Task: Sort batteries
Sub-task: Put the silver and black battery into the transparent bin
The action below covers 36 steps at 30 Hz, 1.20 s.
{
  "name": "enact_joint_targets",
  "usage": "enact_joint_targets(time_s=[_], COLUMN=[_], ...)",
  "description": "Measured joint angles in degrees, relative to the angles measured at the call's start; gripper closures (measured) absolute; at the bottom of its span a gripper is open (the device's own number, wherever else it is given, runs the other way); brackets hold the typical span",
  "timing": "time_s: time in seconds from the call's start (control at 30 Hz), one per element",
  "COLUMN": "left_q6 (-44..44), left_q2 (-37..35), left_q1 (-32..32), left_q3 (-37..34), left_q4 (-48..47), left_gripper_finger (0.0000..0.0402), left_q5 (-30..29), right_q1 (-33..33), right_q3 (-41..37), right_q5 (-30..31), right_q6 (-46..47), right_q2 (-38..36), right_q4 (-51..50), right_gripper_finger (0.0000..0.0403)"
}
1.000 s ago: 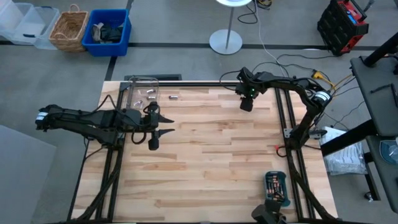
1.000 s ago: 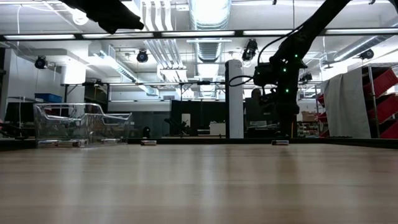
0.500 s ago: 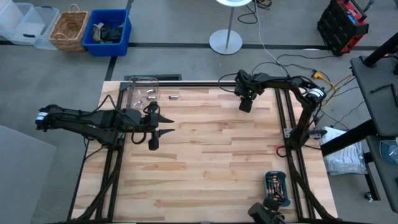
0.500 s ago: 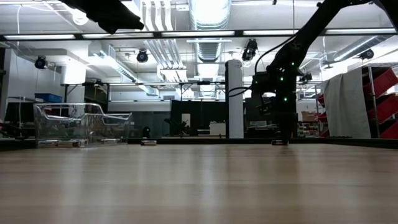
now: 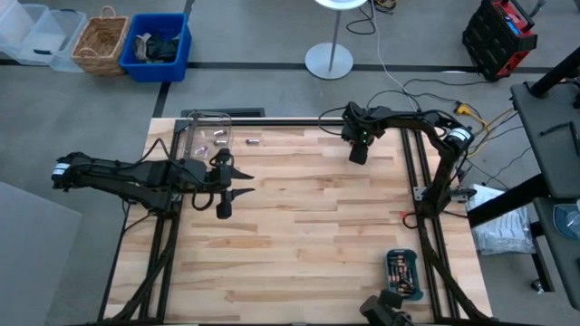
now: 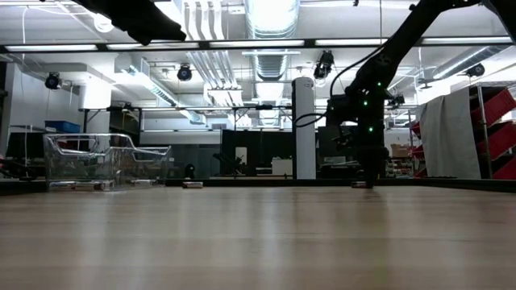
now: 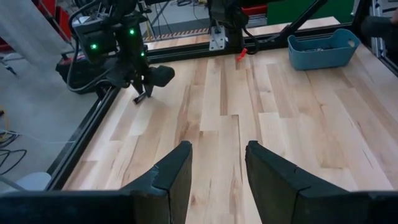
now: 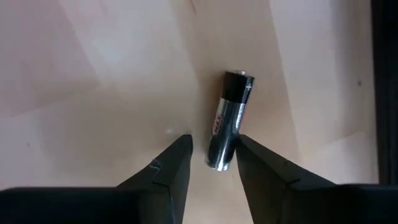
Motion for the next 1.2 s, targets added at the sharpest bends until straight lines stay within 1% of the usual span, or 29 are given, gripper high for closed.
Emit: enact_joint_targets(time_s=[0.23,0.4,0.53,0.8,0.93,1.07,1.2], left_q6=[0.0,0.1,0.1,0.3,0.6,0.5,0.5], left_q2=[0.0,0.0,0.0,0.0,0.0,0.0,0.0], left_q1=[0.0,0.0,0.0,0.0,0.0,0.0,0.0], left_q3=[0.0,0.0,0.0,0.0,0.0,0.0,0.0], left_q4=[0.2,0.3,0.3,0.4,0.6,0.6,0.7], left_gripper_finger=[0.0271,0.0271,0.0271,0.0271,0.0271,0.0271,0.0271], left_q5=[0.0,0.0,0.0,0.0,0.0,0.0,0.0], right_q1=[0.0,0.0,0.1,1.0,1.6,1.7,1.7], right_q3=[0.0,-0.1,-0.1,-0.1,-0.1,-0.1,-0.1], right_q5=[-1.5,-1.3,-1.3,-0.4,-0.3,-0.7,-1.3], right_q6=[0.0,3.6,4.1,2.7,2.2,2.1,1.8], right_q2=[0.0,0.0,0.1,0.2,0.3,0.3,0.3], right_q4=[-0.5,-0.4,-0.3,0.4,1.2,1.4,1.4], right_gripper_finger=[0.0312,0.0330,0.0326,0.0283,0.0274,0.0283,0.0315])
